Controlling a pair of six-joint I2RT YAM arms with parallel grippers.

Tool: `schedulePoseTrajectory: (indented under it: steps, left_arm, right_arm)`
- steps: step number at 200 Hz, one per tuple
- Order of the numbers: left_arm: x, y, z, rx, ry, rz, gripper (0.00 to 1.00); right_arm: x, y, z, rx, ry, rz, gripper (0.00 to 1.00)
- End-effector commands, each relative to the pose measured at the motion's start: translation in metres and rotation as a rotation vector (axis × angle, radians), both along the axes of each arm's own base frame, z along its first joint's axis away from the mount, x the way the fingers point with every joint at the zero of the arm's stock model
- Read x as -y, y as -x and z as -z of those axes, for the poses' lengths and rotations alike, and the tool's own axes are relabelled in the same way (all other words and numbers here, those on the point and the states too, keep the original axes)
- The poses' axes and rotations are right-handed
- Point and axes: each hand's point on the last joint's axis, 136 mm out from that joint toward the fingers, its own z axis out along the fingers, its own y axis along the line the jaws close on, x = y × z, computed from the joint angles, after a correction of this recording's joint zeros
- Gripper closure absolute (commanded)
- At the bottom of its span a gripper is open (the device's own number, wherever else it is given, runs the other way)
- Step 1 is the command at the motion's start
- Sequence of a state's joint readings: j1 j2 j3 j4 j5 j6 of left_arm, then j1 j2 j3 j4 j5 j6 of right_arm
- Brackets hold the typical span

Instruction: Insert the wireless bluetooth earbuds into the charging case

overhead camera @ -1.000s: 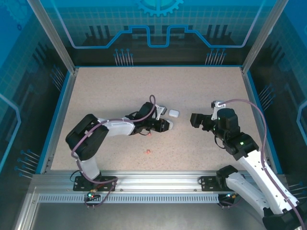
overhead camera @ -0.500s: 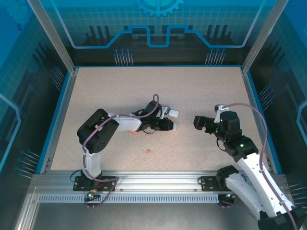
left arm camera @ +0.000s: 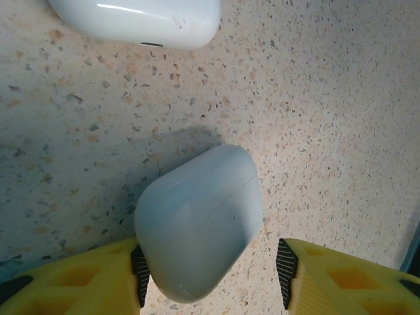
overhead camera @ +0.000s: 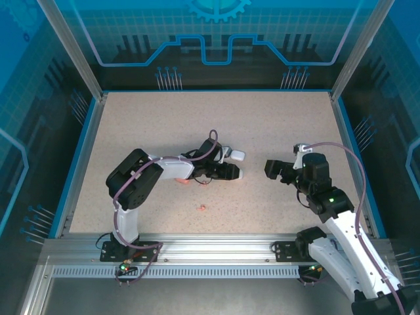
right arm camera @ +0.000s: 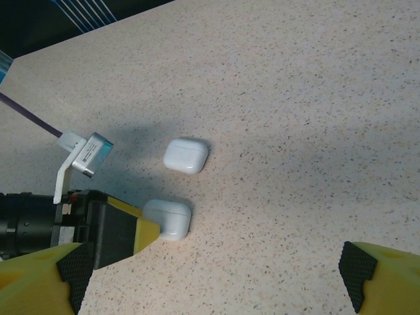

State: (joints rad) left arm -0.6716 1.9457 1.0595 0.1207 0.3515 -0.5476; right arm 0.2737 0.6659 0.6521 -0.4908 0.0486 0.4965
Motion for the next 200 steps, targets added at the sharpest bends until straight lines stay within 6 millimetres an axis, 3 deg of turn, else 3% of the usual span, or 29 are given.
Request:
schedulePoseTrajectory:
  steps: [1,37,62,123,147,151,161,200]
  left_arm:
    - [-0.016,-0.01,-0.012,0.044,-0.039,-0.038,0.43]
    - [-0.035,-0.018,-0.047,0.145,-0.017,-0.072,0.41]
    - [-0.06,-0.022,-0.078,0.237,-0.01,-0.127,0.37]
    - [-0.149,-0.014,-0.143,0.49,-0.047,-0.332,0.29]
    - [-0.184,-0.001,-0.168,0.607,-0.077,-0.417,0.22]
    - [-0.19,0.001,-0.172,0.629,-0.085,-0.434,0.21]
    - [-0.207,0.007,-0.18,0.681,-0.109,-0.484,0.17]
    - [-0.262,0.033,-0.213,0.833,-0.178,-0.642,0.04]
  right_arm:
    - [0.001,0.002,0.0,-0.006,0.009,-0.016,0.0]
    - [-0.006,0.003,-0.002,-0.02,0.02,-0.069,0.0]
    - [-0.015,0.003,-0.004,-0.035,0.014,-0.124,0.0]
    - [-0.055,-0.003,0.005,-0.143,0.043,-0.251,0.0]
    - [-0.088,-0.004,0.015,-0.176,0.146,-0.355,0.0]
    - [-0.098,-0.008,0.006,-0.155,0.154,-0.385,0.0]
    - [-0.12,-0.008,0.005,-0.149,0.193,-0.467,0.0]
    - [-0.195,-0.008,0.021,-0.156,0.376,-0.721,0.0]
